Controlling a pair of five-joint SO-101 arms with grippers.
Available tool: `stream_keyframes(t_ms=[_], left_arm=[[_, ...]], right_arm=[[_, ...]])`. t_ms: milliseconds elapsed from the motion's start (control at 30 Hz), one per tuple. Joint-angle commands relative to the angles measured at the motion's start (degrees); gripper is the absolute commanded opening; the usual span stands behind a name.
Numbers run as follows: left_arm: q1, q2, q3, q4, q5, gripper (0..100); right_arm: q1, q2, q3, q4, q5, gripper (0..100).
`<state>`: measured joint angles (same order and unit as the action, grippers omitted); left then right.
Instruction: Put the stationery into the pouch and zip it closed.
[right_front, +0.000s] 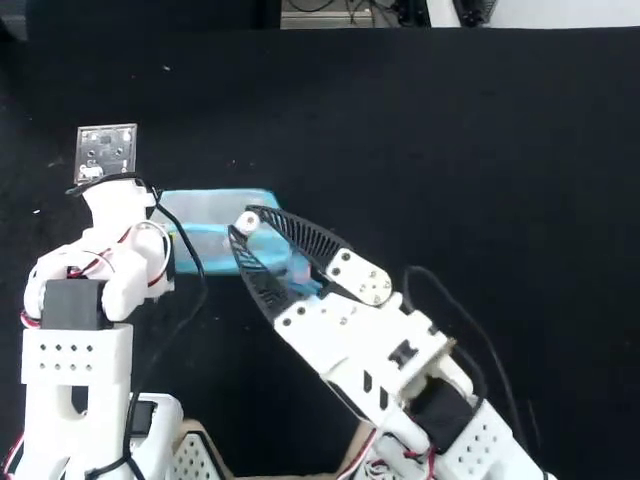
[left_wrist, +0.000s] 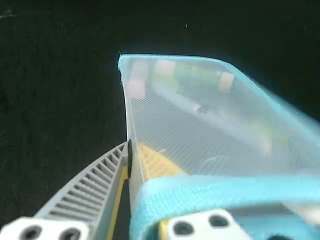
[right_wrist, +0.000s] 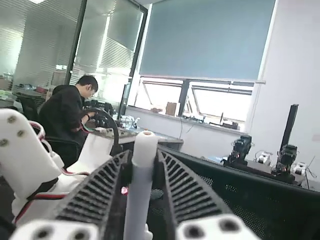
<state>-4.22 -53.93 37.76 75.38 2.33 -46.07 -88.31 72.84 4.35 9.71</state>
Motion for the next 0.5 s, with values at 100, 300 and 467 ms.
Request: stream_keyframes(t_ms=[100, 300, 467], left_arm=[[0.0, 0.2, -0.9, 0.1, -0.3, 3], [0.0, 0.2, -0.9, 0.1, -0.3, 3], [-0.2, 0.2, -1.0, 0.1, -0.3, 3]], right_arm=[[0.9, 0.0, -4.3, -0.4, 0.6, 1.1], [0.9, 1.1, 0.2, -0.3, 0.3, 1.1], [0.5, 5.1, 3.5, -0.2, -0.4, 1.1]])
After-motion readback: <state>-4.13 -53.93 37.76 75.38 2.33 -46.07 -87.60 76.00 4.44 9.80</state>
